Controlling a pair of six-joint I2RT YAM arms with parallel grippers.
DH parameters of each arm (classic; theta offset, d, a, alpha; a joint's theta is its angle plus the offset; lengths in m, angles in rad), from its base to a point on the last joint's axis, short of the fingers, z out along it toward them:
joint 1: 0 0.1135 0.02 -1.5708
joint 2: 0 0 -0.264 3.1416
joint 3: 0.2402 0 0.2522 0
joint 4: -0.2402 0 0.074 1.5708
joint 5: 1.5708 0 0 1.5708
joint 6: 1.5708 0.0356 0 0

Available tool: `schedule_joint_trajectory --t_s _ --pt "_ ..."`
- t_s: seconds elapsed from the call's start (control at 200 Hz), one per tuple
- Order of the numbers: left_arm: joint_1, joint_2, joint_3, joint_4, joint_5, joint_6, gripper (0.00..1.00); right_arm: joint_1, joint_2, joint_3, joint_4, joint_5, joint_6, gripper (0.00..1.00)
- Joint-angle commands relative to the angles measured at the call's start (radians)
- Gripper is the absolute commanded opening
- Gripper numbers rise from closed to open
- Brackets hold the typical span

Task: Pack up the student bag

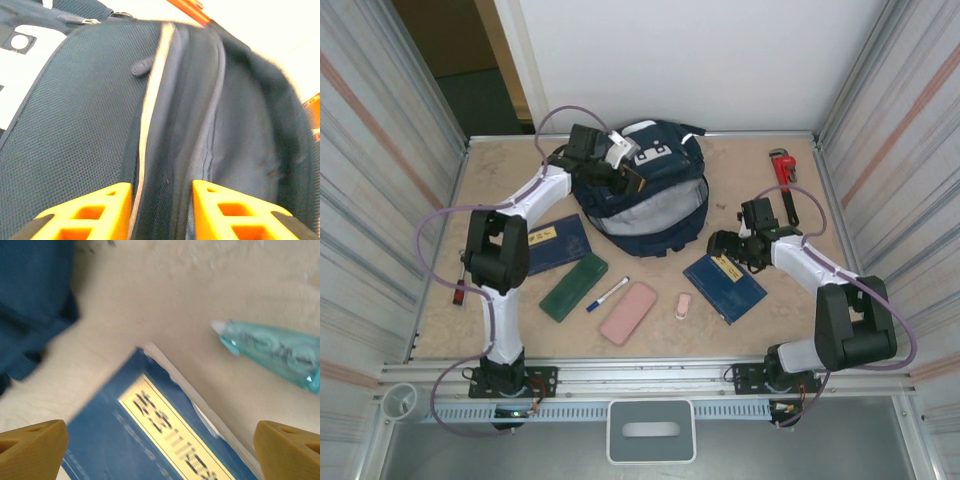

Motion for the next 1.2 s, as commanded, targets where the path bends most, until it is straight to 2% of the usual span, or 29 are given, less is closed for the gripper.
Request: schedule_joint_trajectory --t_s 0.0,0.05,0.12,0.23,0.326,0.451,0.546,0.797,0.912,1.057,1.117,1.197 --pt "-0.049 -0.103 -0.062 0.049 -0.112 -0.045 0.56 0.014 -0.066 -0.014 -0.077 0.020 0.010 0.95" --pt "-0.081 -0.177 -0.155 0.122 -0.179 -0.073 0.67 0.062 -0.092 -0.011 -0.100 0.066 0.009 0.94" --pt "-0.120 -0.271 -0.276 0.209 -0.242 -0.104 0.75 0.146 -0.120 -0.014 -0.098 0.092 0.001 0.90" --pt "-0.156 -0.369 -0.437 0.328 -0.328 -0.173 0.78 0.167 -0.084 -0.030 -0.010 -0.068 0.039 0.79" --pt "-0.166 -0.412 -0.524 0.377 -0.358 -0.244 0.78 0.166 0.015 -0.013 0.064 -0.180 0.063 0.66" --pt "-0.193 -0.473 -0.614 0.386 -0.415 -0.292 0.78 0.135 0.127 0.033 0.105 -0.246 0.085 0.58" --pt "-0.211 -0.501 -0.664 0.390 -0.417 -0.331 0.78 0.083 0.184 0.045 0.136 -0.298 0.099 0.51" --pt "-0.301 -0.519 -0.735 0.376 -0.448 -0.390 0.78 -0.070 0.308 0.110 0.176 -0.371 0.122 0.41" --pt "-0.352 -0.506 -0.733 0.375 -0.453 -0.403 0.79 -0.088 0.303 0.156 0.197 -0.455 0.132 0.42" --pt "-0.397 -0.443 -0.690 0.364 -0.443 -0.465 0.79 -0.099 0.198 0.163 0.170 -0.501 0.136 0.51" --pt "-0.412 -0.402 -0.657 0.358 -0.419 -0.504 0.79 -0.115 0.129 0.136 0.118 -0.440 0.119 0.57" --pt "-0.441 -0.343 -0.600 0.343 -0.395 -0.564 0.79 -0.123 0.040 0.089 0.008 -0.246 0.078 0.68"
